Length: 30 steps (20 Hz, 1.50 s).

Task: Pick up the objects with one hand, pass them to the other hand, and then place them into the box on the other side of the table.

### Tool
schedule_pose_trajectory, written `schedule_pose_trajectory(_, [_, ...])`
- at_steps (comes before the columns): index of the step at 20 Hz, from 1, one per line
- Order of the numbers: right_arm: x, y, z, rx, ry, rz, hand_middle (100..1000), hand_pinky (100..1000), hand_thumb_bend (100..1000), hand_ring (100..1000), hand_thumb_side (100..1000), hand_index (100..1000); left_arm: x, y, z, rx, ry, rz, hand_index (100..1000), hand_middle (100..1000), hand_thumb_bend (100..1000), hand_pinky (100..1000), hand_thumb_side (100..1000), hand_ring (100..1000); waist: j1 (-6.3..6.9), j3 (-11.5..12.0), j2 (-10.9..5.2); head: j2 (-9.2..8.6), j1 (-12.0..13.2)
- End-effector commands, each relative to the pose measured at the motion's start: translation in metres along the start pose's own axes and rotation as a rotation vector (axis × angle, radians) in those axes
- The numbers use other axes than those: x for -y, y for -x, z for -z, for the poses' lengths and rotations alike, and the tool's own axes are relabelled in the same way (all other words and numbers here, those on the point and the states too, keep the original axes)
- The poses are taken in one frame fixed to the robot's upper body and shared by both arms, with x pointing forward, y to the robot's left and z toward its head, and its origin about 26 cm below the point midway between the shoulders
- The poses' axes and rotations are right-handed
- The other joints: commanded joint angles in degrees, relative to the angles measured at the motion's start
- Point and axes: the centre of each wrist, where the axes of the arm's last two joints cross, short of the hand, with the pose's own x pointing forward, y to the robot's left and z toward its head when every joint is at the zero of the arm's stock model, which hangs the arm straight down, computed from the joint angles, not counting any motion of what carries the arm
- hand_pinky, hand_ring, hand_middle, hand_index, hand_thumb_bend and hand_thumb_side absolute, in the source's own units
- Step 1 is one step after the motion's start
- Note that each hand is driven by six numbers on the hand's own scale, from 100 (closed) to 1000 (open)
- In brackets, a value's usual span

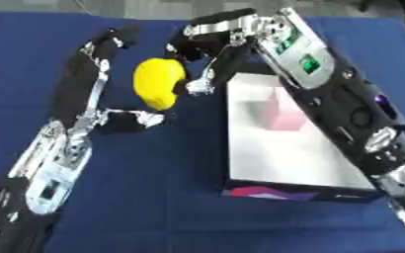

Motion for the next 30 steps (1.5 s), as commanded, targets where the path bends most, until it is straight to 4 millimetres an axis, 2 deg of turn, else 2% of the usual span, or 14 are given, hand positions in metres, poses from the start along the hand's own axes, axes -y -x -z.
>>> schedule_pose_trajectory(1, [0.009, -0.005, -0.011, -0.02, 0.024, -0.029, 340, 837, 214, 829, 148, 454, -0.005, 0.0, 0.005, 0.005, -0.038, -0.002, 907, 647, 951, 704, 260, 667, 0.19, -0.2, -0.38, -0.4, -0.2])
schedule_pose_trajectory(8, [0.011, -0.001, -0.025, -0.031, 0.073, -0.014, 342, 837, 200, 829, 128, 457, -0.004, 0.01, -0.002, -0.008, -0.021, 0.019, 878, 639, 966, 699, 266, 662, 0.3, -0.7, -1.07, 0.06, 0.1])
schedule_pose_trajectory(19, [0.002, 0.014, -0.079, -0.1, 0.249, -0.009, 348, 836, 212, 820, 100, 464, -0.012, 0.037, -0.026, -0.069, 0.003, 0.054, 836, 633, 923, 695, 297, 658, 0.61, -3.9, -3.95, 2.26, 1.6])
schedule_pose_trajectory(30, [-0.02, 0.04, -0.125, -0.242, 0.37, -0.055, 354, 831, 258, 806, 100, 468, -0.014, 0.045, -0.035, -0.091, 0.012, 0.06, 827, 632, 916, 696, 306, 657, 1.02, -5.5, -4.65, 2.74, 2.2])
